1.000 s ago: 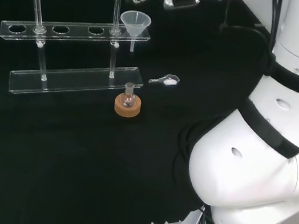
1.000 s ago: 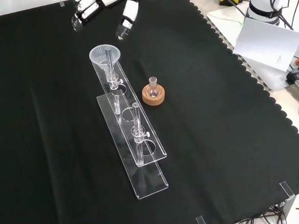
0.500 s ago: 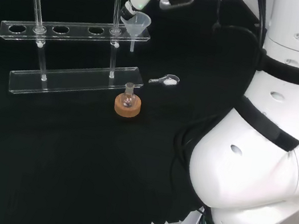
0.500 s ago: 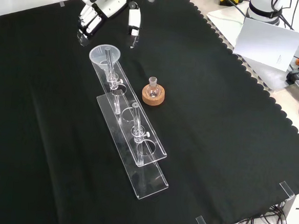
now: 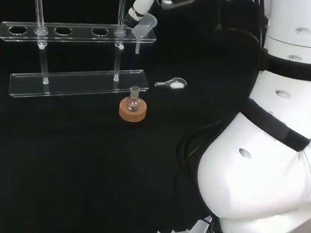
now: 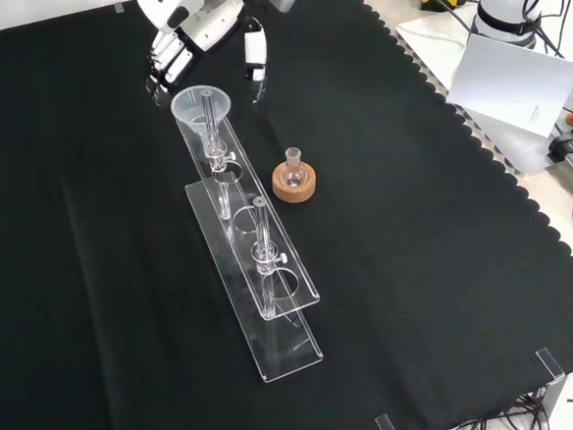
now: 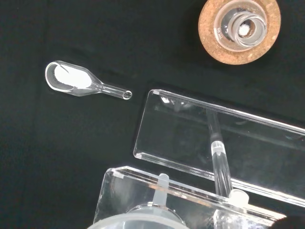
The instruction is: Pick up the funnel from the transparent funnel stand.
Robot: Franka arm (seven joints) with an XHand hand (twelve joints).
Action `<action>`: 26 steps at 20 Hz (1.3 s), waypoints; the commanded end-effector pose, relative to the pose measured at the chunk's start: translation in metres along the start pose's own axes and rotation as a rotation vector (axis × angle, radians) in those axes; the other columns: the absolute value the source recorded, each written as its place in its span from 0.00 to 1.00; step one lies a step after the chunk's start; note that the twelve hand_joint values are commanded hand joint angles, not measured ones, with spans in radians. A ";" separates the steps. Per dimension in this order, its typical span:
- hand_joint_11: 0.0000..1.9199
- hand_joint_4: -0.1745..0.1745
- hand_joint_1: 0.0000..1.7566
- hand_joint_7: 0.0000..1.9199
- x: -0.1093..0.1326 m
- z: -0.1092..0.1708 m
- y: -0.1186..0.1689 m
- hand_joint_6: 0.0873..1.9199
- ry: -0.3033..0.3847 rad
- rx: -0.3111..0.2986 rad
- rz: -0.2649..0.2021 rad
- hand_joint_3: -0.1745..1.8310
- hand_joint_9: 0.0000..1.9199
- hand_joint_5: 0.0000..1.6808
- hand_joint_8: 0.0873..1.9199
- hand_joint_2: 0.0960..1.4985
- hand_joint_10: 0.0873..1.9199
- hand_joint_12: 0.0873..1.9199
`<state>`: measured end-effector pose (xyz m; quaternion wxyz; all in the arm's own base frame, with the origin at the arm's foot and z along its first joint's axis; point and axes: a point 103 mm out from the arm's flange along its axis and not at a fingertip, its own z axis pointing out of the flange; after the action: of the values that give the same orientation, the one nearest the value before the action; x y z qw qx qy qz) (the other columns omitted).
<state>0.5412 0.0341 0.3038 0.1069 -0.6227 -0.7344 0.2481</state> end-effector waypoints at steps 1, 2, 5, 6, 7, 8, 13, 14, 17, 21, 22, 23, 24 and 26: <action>0.19 0.52 0.35 0.00 -0.003 0.004 0.005 0.00 -0.010 -0.033 -0.001 0.16 0.09 0.09 0.22 0.45 0.44 0.77; 0.19 0.52 0.35 0.00 -0.003 0.005 0.007 0.00 -0.008 -0.025 -0.001 0.16 0.08 0.09 0.22 0.44 0.44 0.77; 0.19 0.52 0.35 0.00 -0.008 0.011 0.014 0.00 0.002 -0.012 -0.020 0.16 0.08 0.09 0.22 0.44 0.44 0.77; 0.20 0.52 0.35 0.00 -0.006 0.013 0.016 0.00 0.007 -0.012 -0.018 0.16 0.09 0.09 0.23 0.44 0.44 0.77; 0.20 0.51 0.35 0.00 -0.005 0.014 0.018 0.00 0.007 -0.013 -0.017 0.17 0.09 0.09 0.24 0.44 0.44 0.77; 0.21 0.51 0.35 0.00 -0.004 0.015 0.019 0.00 0.008 -0.016 -0.018 0.17 0.11 0.10 0.27 0.44 0.44 0.76; 0.22 0.50 0.35 0.00 -0.004 0.020 0.025 0.00 0.014 -0.014 -0.013 0.19 0.14 0.12 0.32 0.43 0.44 0.76; 0.22 0.50 0.35 0.00 -0.004 0.020 0.026 0.00 0.015 -0.008 -0.010 0.19 0.14 0.12 0.32 0.43 0.44 0.76; 0.23 0.49 0.35 0.01 -0.006 0.025 0.029 0.00 0.019 -0.003 -0.004 0.19 0.15 0.13 0.33 0.43 0.43 0.76; 0.23 0.49 0.36 0.01 -0.007 0.027 0.030 0.00 0.025 0.000 -0.006 0.20 0.16 0.14 0.34 0.42 0.42 0.76; 0.22 0.49 0.36 0.01 -0.008 0.027 0.030 0.00 0.026 0.001 -0.006 0.20 0.16 0.14 0.34 0.42 0.42 0.76; 0.22 0.49 0.36 0.01 -0.008 0.027 0.030 0.00 0.029 0.004 -0.009 0.21 0.16 0.14 0.34 0.42 0.42 0.76; 0.22 0.49 0.36 0.01 -0.008 0.029 0.032 0.00 0.029 0.008 -0.011 0.21 0.16 0.14 0.34 0.42 0.42 0.76; 0.22 0.49 0.36 0.02 -0.009 0.033 0.035 0.00 0.030 0.010 -0.015 0.21 0.16 0.14 0.34 0.42 0.42 0.76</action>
<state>0.5572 0.0235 0.2653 0.1191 -0.6223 -0.7353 0.2407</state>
